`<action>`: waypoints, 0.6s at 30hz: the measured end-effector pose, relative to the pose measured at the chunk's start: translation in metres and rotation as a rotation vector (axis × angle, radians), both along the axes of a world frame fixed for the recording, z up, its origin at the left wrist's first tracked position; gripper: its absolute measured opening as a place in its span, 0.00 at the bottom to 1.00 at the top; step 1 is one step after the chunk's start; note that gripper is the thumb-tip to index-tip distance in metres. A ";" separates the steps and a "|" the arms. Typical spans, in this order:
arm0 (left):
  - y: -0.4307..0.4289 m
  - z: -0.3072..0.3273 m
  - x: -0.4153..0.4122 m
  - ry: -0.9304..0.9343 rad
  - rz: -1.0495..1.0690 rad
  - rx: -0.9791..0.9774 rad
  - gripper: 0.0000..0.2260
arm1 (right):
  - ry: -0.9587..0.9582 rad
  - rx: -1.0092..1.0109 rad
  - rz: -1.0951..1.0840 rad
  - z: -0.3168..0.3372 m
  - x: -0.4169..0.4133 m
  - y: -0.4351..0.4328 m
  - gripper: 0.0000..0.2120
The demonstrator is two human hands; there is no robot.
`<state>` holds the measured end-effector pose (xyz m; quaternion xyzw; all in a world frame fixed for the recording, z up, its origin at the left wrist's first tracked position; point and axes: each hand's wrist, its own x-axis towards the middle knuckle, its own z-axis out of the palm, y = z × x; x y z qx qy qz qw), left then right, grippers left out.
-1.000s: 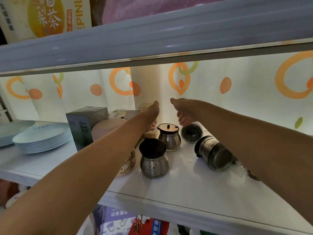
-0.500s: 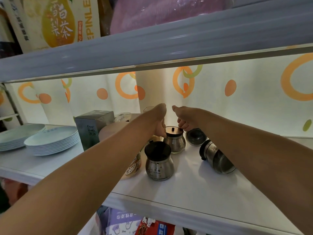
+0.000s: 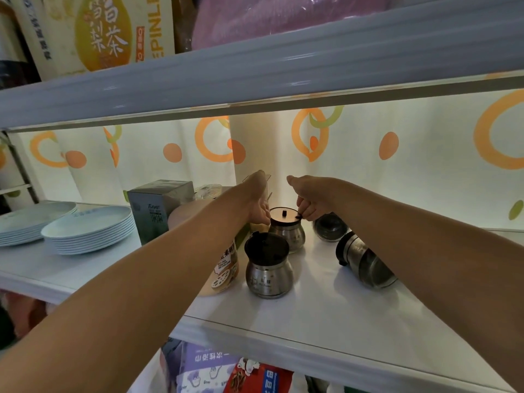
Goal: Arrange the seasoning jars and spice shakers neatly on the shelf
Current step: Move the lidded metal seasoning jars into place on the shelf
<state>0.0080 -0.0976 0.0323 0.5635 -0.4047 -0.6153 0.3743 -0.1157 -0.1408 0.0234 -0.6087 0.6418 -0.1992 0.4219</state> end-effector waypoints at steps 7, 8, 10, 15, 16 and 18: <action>-0.008 -0.005 0.004 -0.007 -0.008 -0.001 0.36 | -0.014 -0.012 -0.023 0.000 -0.003 0.003 0.37; -0.008 -0.005 0.003 -0.011 -0.009 -0.007 0.36 | -0.020 -0.007 -0.027 -0.001 -0.004 0.003 0.37; -0.007 -0.004 0.003 -0.010 -0.004 -0.013 0.36 | -0.030 0.004 -0.031 0.000 -0.005 0.005 0.38; -0.006 -0.004 0.005 -0.036 0.010 -0.007 0.36 | -0.063 0.013 -0.038 -0.001 -0.006 0.009 0.39; -0.007 -0.005 0.005 -0.042 0.009 -0.009 0.36 | -0.068 0.016 -0.038 -0.002 -0.006 0.010 0.39; -0.008 -0.005 0.006 -0.056 0.004 -0.006 0.36 | -0.078 0.023 -0.033 -0.002 -0.006 0.012 0.40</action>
